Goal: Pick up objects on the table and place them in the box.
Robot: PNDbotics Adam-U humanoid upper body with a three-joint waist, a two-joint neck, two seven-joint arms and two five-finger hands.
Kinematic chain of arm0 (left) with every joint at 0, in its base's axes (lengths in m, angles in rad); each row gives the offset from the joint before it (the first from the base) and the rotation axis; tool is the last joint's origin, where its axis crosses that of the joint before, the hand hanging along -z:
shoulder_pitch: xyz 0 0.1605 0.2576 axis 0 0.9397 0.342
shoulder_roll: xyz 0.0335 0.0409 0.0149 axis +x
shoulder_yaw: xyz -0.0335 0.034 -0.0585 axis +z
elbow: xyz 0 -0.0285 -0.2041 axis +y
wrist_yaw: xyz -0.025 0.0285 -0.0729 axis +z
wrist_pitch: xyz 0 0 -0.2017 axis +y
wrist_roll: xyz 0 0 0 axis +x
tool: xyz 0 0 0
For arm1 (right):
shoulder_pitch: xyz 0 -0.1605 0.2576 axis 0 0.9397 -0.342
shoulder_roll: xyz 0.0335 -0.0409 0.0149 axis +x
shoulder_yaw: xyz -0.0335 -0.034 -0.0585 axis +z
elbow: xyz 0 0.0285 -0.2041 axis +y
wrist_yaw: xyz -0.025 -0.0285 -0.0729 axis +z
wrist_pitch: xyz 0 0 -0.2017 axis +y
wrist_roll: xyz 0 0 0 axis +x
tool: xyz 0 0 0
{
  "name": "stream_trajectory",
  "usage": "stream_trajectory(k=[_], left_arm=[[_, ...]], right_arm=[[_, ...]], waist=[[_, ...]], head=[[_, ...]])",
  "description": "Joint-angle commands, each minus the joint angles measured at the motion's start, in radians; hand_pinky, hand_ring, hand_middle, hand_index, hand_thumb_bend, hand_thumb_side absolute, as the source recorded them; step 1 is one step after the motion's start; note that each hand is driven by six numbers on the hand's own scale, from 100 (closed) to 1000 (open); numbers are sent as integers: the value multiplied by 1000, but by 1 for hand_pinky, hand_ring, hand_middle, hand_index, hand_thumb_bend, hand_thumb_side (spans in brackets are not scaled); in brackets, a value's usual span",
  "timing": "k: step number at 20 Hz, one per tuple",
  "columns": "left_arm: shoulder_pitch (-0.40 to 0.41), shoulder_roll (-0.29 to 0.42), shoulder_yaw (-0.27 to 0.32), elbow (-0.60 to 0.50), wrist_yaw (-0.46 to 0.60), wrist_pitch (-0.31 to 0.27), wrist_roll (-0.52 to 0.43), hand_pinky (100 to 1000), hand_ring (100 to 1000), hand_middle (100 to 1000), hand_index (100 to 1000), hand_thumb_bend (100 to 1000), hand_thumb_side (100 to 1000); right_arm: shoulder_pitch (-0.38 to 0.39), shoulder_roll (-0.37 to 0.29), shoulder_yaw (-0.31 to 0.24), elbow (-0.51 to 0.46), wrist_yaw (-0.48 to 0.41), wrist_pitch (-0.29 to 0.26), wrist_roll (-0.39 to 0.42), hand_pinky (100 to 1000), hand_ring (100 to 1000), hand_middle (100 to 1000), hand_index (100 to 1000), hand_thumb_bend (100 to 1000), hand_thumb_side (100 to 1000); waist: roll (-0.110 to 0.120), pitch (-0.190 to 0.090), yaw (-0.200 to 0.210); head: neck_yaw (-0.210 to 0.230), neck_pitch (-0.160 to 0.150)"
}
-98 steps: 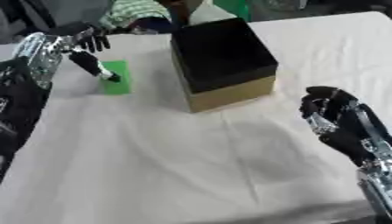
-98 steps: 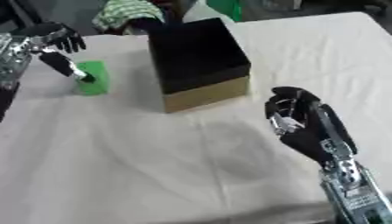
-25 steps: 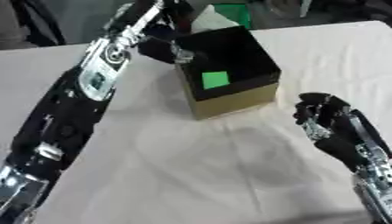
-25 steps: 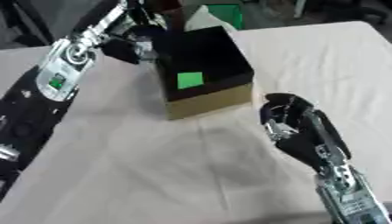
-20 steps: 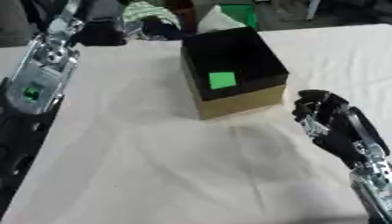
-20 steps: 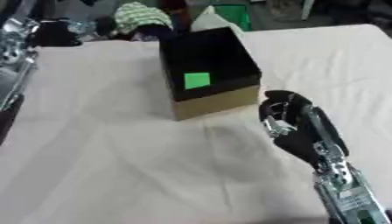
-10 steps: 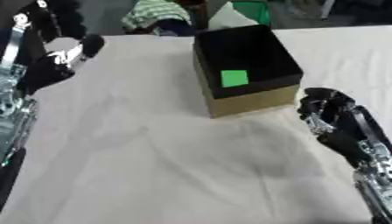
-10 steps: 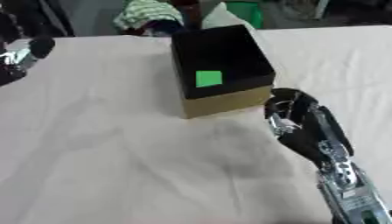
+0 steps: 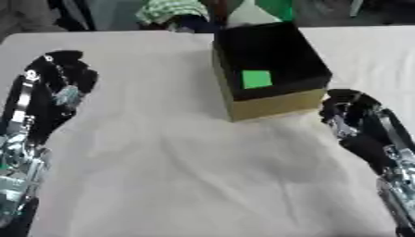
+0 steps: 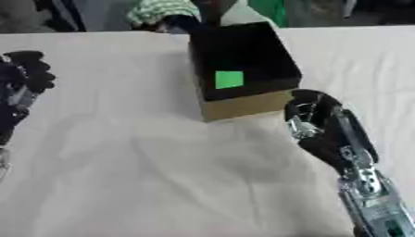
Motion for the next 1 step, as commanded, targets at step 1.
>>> stream_trajectory(k=[1], left_arm=[[0,-4,12,-2,-2,-9,1,581,582,563,724,666,593]], right_arm=[[-10,-7,-10,-16,3,-2,-5,607,625,621,765,185,354]], waist=[[-3,-11,2]], head=[[0,0]])
